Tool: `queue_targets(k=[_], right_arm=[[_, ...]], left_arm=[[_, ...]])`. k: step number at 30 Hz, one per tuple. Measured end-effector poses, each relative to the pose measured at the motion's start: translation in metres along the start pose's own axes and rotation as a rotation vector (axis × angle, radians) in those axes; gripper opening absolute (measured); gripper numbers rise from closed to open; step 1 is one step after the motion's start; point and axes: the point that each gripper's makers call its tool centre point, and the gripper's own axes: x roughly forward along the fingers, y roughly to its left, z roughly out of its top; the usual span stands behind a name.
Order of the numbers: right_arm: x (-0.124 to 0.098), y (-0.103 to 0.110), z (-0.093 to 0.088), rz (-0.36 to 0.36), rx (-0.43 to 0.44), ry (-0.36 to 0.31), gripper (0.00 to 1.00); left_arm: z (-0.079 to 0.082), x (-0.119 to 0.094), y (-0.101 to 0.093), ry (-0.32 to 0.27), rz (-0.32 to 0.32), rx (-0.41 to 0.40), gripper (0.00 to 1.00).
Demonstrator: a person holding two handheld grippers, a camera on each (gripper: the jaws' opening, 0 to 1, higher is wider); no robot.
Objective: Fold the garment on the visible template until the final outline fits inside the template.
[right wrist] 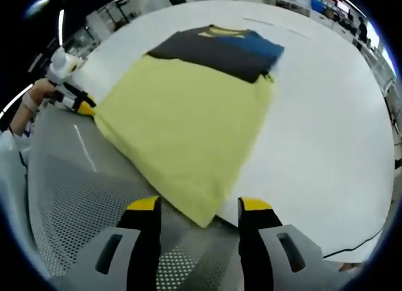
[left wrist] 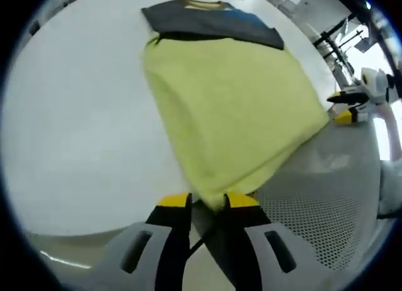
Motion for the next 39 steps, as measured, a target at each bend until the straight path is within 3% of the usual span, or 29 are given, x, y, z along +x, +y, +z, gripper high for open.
queue_targets(k=[12, 16, 21, 29, 39], right_arm=[[0.014, -0.005, -0.010, 0.023, 0.037, 0.043, 0.45], [0.011, -0.011, -0.009, 0.013, 0.062, 0.020, 0.40], [0.012, -0.005, -0.012, 0.014, 0.042, 0.047, 0.35], [0.016, -0.016, -0.014, -0.045, -0.007, 0.053, 0.13], [0.017, -0.015, -0.015, -0.049, -0.040, 0.071, 0.05]], left_arm=[[0.001, 0.002, 0.003, 0.011, 0.012, 0.008, 0.11], [0.001, 0.003, 0.003, 0.011, 0.014, 0.008, 0.10], [0.002, 0.003, 0.003, 0.008, 0.015, 0.005, 0.08], [0.001, 0.004, 0.006, -0.005, 0.017, -0.006, 0.04], [0.001, 0.005, 0.006, -0.007, 0.032, 0.006, 0.01]])
